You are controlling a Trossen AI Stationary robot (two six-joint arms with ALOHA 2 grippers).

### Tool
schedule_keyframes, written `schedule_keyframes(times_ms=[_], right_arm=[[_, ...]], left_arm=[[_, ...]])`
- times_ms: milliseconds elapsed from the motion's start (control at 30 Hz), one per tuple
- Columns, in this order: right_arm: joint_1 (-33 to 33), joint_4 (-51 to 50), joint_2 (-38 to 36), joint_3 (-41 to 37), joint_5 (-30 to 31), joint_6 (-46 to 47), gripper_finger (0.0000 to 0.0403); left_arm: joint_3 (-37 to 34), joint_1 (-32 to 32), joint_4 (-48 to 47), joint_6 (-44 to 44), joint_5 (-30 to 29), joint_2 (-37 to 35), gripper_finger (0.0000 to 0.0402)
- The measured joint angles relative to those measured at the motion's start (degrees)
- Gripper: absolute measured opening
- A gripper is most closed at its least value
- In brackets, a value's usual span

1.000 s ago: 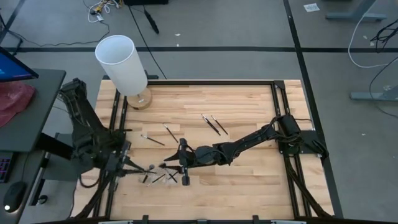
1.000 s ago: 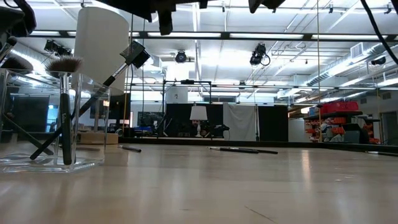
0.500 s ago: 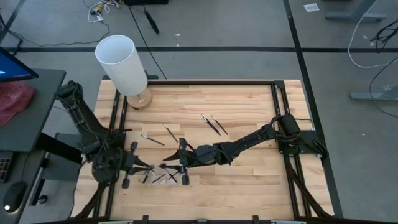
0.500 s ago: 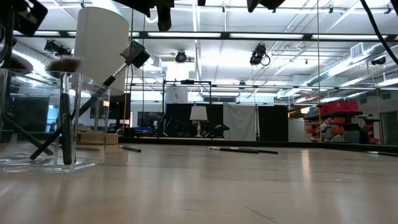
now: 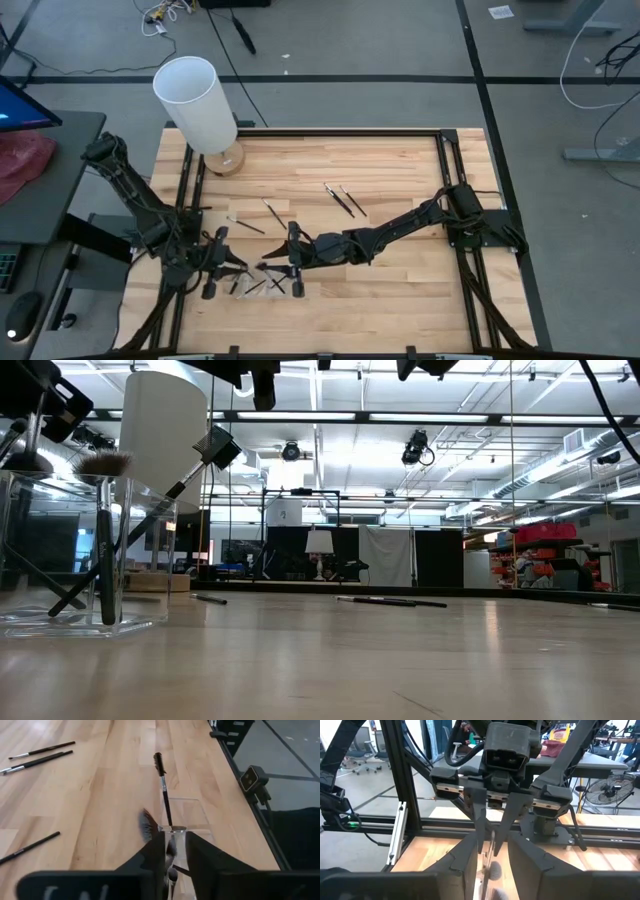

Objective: Put items in baskets/containers
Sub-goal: Put the eyeshadow brush into the transparent organizer

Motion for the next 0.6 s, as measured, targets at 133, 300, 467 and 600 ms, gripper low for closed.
schedule_keyframes(times_ms=[133,300,467,600], right_arm=[[0.0,-0.2,0.0,0.0,0.0,0.0,0.0109],[0.1,-0.5,0.0,0.0,0.0,0.0,0.0109],[0.2,-6.4,-3.2,0.0,0.0,1.1,0.0109],[0.2,-18.0,-8.3,0.0,0.0,4.3,0.0109]], left_arm=[[0.5,0.0,-0.5,3.0,0.5,-0.2,0.0119],[4.4,0.0,-4.2,6.1,2.8,-2.7,0.0155],[9.1,-0.7,-11.0,5.4,2.4,-6.0,0.0164],[10.3,-2.1,-14.8,3.8,-0.3,-8.3,0.0165]])
